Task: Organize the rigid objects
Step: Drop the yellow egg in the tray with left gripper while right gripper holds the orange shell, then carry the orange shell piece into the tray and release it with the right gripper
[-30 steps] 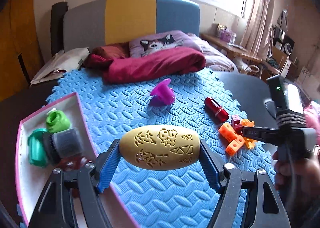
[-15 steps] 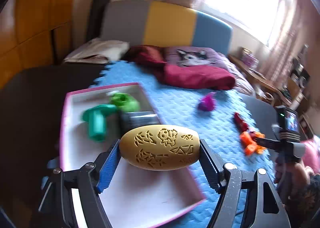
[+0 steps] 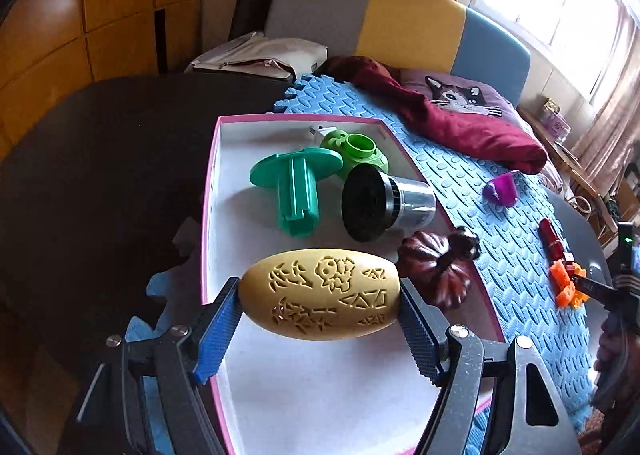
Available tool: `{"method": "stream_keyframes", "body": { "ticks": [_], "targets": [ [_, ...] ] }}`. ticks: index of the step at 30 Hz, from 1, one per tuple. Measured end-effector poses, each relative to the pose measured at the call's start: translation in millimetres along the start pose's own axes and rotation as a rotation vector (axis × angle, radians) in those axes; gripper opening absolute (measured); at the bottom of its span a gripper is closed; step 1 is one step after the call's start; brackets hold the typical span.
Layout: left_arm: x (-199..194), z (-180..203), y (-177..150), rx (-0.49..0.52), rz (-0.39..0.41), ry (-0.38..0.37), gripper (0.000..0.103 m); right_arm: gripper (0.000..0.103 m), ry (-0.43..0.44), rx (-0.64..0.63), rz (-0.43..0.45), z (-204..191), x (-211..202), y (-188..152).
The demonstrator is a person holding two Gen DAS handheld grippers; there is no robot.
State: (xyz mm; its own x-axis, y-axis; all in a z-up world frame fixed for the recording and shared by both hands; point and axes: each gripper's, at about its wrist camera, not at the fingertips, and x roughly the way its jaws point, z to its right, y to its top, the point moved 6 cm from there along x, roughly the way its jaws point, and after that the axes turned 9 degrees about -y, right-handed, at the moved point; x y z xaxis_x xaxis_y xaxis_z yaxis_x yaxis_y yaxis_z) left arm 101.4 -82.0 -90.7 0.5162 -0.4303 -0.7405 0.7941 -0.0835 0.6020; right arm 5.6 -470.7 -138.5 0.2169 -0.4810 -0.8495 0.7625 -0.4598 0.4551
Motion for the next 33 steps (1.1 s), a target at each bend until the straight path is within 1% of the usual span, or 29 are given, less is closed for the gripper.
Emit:
{"method": "stream_keyframes", "body": {
  "ticks": [6,8,11,13,20,24,29,33],
  "targets": [
    [24,-4,14,-0.017,-0.013,0.008,0.076,0.026,-0.009,-0.015,0.008,-1,-1,0],
    [36,-6,16,-0.016,-0.04,0.016,0.076,0.026,-0.012,-0.019,0.011,-2,-1,0],
    [46,-9,16,-0.057,-0.074,-0.006,0.076,0.026,-0.011,-0.02,0.012,-1,-1,0],
    [46,-10,17,-0.065,-0.072,-0.001,0.076,0.026,-0.013,-0.023,0.013,-2,-1,0],
    [39,-13,19,-0.071,-0.028,0.027,0.076,0.026,-0.015,-0.027,0.014,-1,-1,0],
    [28,-11,19,-0.032,0.008,0.058,0.077,0.026,-0.017,-0.031,0.016,-2,-1,0],
    [11,-11,19,-0.018,0.054,0.082,0.08,0.026,-0.02,-0.032,0.016,-2,-2,0],
    [-1,-8,18,-0.002,0.079,0.085,0.08,0.026,-0.016,-0.027,0.016,-2,-2,-1]
  ]
}}
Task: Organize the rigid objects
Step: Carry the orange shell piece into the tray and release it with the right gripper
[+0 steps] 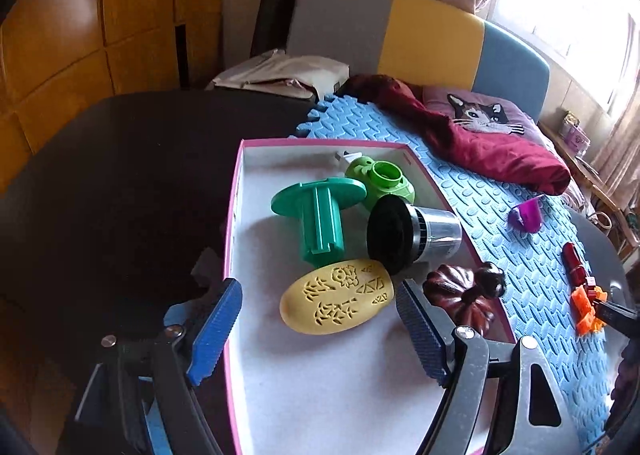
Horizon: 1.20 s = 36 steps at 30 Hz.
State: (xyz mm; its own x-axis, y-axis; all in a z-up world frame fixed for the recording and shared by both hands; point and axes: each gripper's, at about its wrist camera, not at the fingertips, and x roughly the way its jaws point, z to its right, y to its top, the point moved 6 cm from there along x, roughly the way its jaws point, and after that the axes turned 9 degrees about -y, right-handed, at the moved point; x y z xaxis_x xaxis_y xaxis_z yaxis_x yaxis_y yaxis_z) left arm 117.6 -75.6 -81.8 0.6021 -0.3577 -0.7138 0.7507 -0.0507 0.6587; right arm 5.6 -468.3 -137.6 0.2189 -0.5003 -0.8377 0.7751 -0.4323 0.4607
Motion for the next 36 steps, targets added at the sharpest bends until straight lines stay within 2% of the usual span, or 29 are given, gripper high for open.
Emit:
{"method": "stream_keyframes", "body": {
  "ticks": [8,26,30,36],
  "targets": [
    [-23,1,-3,0.026,0.038,0.008,0.08,0.026,0.014,0.013,-0.004,2,2,1],
    [-32,-4,-13,0.026,0.032,0.011,0.08,0.026,0.04,0.073,0.008,7,2,6],
    [-34,-4,-12,0.028,0.037,0.012,0.08,0.026,0.04,0.109,0.051,14,-7,11],
    [-33,-6,-14,0.025,0.032,0.021,0.08,0.026,0.166,0.148,0.19,12,-38,25]
  ]
}}
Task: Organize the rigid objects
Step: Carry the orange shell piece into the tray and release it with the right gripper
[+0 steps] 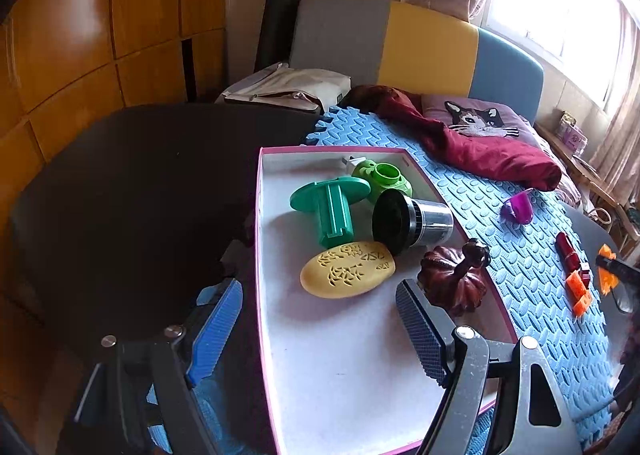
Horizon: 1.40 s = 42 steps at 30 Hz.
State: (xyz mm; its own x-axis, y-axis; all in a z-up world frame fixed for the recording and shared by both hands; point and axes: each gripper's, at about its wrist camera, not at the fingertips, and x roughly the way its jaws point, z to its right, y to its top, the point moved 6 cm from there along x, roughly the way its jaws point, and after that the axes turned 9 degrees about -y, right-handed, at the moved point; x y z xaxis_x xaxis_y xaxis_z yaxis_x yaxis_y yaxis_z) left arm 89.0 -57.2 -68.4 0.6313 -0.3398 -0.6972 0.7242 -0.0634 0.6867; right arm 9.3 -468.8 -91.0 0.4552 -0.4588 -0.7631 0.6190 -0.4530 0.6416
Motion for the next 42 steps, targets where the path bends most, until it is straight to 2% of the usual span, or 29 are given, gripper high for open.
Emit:
{"method": "stream_keyframes", "body": {
  "ticks": [6,14,28,38,42],
  "targets": [
    [-1,-4,1,-0.007,0.003,0.012,0.08,0.026,0.125,-0.062,0.102,-26,-24,8],
    [-6,-8,2,-0.005,0.009,0.016,0.08,0.026,0.289,-0.15,0.087,-67,-42,-4],
    [-10,-20,3,-0.032,0.015,0.012,0.08,0.026,0.601,-0.38,0.098,-190,-130,-57],
    [-10,-32,1,-0.063,0.014,0.012,0.08,0.026,0.662,-0.498,0.009,-231,-131,-91],
    [-10,-33,-1,-0.064,0.015,0.01,0.08,0.026,0.627,-0.57,-0.034,-242,-120,-107]
  ]
}}
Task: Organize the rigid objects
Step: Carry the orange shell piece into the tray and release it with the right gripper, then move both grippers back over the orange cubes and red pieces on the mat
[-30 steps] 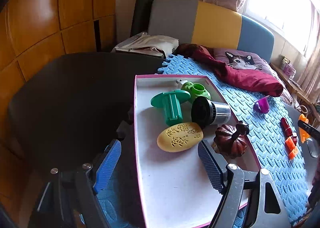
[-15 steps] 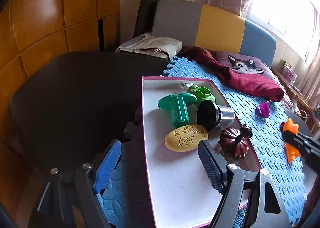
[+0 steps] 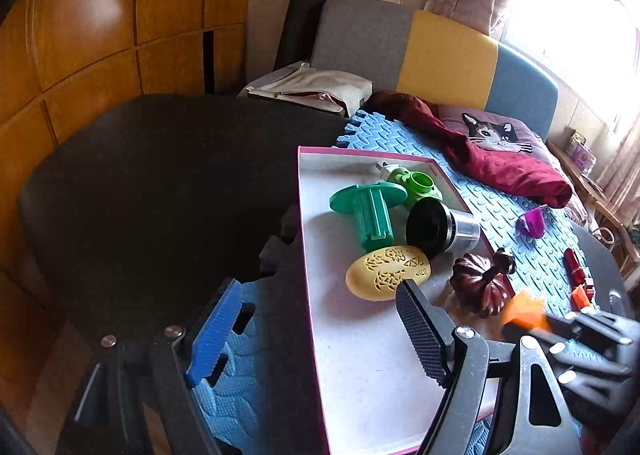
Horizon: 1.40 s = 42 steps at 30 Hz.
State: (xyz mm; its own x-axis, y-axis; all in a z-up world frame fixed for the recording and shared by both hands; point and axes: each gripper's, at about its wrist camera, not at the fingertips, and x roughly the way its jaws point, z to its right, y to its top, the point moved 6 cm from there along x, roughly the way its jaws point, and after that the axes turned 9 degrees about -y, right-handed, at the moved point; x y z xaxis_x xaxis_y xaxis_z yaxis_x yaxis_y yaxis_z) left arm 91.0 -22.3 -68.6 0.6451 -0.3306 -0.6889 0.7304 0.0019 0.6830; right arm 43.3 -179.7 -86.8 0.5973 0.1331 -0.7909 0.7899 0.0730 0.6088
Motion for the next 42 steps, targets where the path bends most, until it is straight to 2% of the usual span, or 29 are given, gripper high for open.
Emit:
{"method": "stream_keyframes", "body": {
  "ticks": [6,10,13,23,28,42],
  "targets": [
    [-1,0,0,0.007,0.006,0.004,0.08,0.026,-0.119,-0.062,-0.05,-1,26,-13],
    [-1,1,-1,0.012,0.003,0.007,0.08,0.027,-0.147,-0.087,-0.042,-2,29,-15],
    [-1,1,-1,0.013,0.003,0.007,0.08,0.033,-0.132,-0.088,-0.044,-3,27,-17],
    [-1,2,-4,0.017,-0.002,0.01,0.08,0.036,-0.118,-0.084,-0.039,-7,27,-16],
    [-3,2,-4,0.021,0.005,0.012,0.08,0.045,-0.102,-0.063,0.005,-4,14,-10],
    [-3,7,-4,0.036,0.005,0.011,0.08,0.046,-0.133,0.045,0.102,38,-26,10]
  ]
}}
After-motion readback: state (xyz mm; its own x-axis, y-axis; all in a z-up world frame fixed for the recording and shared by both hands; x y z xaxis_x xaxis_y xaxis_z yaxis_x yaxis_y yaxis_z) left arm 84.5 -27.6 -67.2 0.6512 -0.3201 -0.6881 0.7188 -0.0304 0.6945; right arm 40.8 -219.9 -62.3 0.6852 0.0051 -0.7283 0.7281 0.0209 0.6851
